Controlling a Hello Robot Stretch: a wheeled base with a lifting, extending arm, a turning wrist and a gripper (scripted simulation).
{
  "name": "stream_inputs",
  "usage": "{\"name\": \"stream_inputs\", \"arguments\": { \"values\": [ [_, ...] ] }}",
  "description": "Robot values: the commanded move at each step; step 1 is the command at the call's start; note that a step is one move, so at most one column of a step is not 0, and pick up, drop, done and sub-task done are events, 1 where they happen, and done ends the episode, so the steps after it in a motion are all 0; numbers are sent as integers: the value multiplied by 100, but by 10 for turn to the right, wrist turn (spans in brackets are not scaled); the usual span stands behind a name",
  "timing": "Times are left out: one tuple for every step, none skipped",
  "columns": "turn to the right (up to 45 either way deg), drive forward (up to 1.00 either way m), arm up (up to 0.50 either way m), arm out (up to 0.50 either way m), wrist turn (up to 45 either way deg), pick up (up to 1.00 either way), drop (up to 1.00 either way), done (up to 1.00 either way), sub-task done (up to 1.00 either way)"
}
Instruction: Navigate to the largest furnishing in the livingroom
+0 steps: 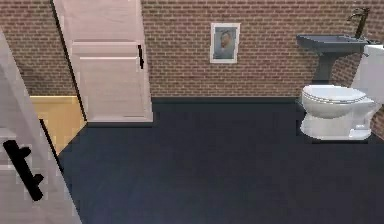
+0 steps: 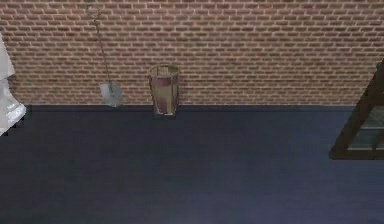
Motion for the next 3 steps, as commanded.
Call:
{"name": "stream_inputs", "arguments": {
  "values": [
    [0,100,0,0,0,0,0,0,0],
    [-450,0,0,0,0,0,0,0,0],
    [-180,0,0,0,0,0,0,0,0]
  ]
}}
